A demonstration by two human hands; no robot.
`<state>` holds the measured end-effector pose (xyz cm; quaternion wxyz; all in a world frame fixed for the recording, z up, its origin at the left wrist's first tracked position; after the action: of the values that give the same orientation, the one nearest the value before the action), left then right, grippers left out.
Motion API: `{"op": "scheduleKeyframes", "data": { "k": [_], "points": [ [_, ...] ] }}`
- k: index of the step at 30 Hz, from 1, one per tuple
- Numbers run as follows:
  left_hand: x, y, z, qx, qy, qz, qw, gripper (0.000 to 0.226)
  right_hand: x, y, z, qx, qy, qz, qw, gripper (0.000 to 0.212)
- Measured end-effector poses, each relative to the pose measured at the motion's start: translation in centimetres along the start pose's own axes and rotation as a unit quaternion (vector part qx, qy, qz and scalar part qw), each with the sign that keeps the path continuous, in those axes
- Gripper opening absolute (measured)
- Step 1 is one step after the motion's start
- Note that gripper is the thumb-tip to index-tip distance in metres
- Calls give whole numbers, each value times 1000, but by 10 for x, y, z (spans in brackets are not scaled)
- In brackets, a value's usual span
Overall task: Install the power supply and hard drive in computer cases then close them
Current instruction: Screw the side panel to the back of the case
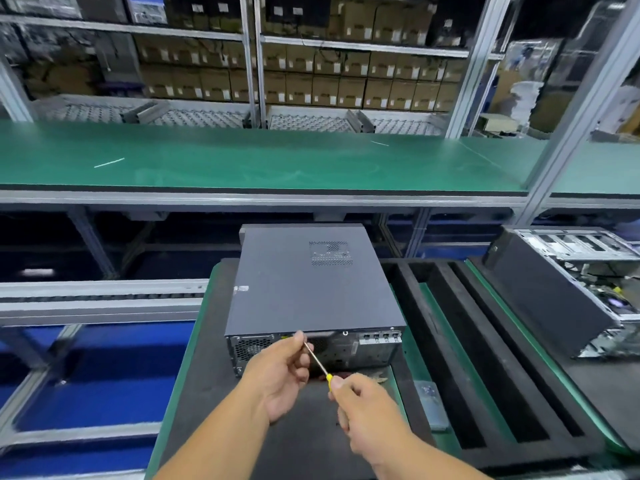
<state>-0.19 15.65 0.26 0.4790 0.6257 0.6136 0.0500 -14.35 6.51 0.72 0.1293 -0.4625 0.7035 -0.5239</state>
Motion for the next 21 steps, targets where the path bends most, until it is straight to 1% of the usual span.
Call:
{"op": "scheduleKeyframes", "data": {
  "k": [3,6,10,15,21],
  "points": [
    [22,4,6,-1,6,7,1000,11,-23,5,-2,-11,-4,5,1000,40],
    [41,3,8,15,3,5,1000,13,-42,8,-6,-24,-10,8,1000,39],
    [57,4,12,44,17,-11,999,17,-55,9,-9,-12,-4,-10,1000,34],
    [57,7,19,54,19,-13,998,21,-59,7,-8,-2,13,-27,1000,32],
    [44,3,29,81,7,-32,996,12,-58,11,-3,-22,27,10,999,33]
  ]
}}
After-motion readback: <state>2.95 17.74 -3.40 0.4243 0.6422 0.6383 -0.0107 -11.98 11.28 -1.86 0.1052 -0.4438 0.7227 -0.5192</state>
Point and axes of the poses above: each hand's wrist, its own z-axis towards the middle knuckle, its own x-axis out of the back of the hand, y = z × x, the point moved 3 cm from there along z, towards the middle knuckle, and after that the axes turned 2 degrees about y, right-handed, at the moved point
